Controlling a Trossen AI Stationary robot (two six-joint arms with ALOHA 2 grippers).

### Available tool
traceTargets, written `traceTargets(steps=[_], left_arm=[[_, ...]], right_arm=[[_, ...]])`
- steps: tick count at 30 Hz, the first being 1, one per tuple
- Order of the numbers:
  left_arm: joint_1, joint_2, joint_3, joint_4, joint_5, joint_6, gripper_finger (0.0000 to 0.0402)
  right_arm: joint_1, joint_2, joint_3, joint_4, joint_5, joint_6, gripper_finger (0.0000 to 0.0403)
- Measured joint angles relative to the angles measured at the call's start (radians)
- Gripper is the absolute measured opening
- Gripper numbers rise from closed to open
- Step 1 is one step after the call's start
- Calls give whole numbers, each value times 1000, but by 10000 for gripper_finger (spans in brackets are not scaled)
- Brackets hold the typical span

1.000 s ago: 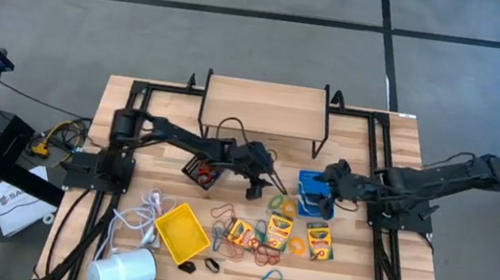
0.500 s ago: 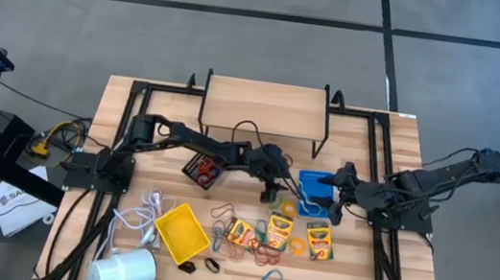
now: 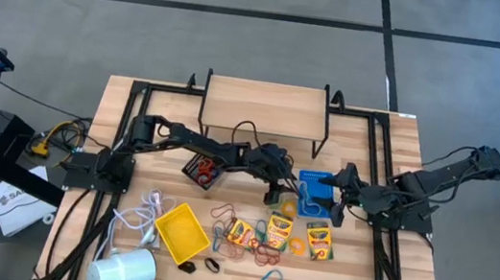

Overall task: Pick & Place Office Desk Supplies
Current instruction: Put the white rubber band into the blue bin, then put the green spring keychain into the blue bin

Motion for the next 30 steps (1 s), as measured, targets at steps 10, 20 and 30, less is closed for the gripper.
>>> traceTargets(steps=[10,20,30], left_arm=[[-1,0,0,87,0,-20,179],[19,-48,-2,-136,-91,46,153],[-1,-43,-4,-327,-72,26,149]], right_arm=[[0,0,0,5,1,-4,295],[11,0,0,5,5,-12,295],[32,0,0,3,12,-12,295]])
